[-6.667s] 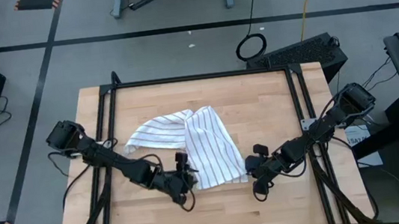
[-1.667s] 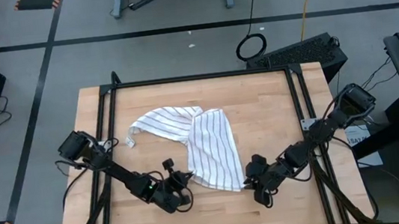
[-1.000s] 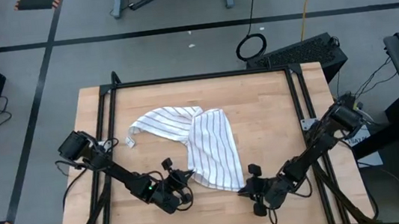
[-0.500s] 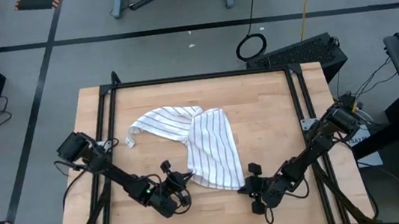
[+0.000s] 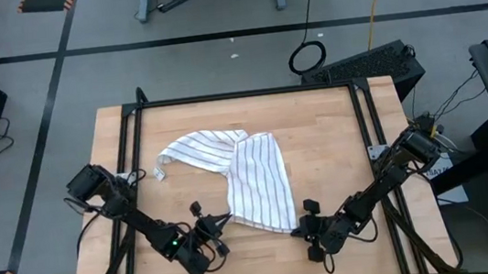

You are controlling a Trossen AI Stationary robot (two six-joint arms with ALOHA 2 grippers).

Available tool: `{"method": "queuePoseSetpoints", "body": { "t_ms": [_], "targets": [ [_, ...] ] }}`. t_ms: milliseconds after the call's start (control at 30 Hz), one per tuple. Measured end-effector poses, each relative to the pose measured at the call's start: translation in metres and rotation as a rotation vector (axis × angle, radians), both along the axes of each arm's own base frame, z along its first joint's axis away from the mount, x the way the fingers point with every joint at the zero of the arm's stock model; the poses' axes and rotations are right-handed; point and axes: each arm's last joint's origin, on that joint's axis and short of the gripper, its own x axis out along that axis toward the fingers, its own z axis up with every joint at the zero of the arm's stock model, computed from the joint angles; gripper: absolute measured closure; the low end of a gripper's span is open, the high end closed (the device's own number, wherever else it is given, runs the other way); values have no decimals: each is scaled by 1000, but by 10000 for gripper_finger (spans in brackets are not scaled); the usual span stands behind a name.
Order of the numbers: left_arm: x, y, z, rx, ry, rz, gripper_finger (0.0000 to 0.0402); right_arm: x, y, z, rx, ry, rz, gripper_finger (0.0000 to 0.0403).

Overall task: Roll towel into tight, uniform cylinder
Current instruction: Fold the white brown kitchen towel

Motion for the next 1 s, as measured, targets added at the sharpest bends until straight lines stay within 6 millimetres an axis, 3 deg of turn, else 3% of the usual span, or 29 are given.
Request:
{"method": "queuePoseSetpoints", "body": {
  "t_ms": [367,767,1000],
  "targets": [
    [-13,-4,-5,-35,11,17,383,0,0,0,3,5,5,403],
    [-11,-6,-6,15,110,-82,290,5,6,10,72,-126,-15,402],
    [-7,-10,1,44,212,-238,269,9,4,13,60,-163,-34,402]
  ]
}}
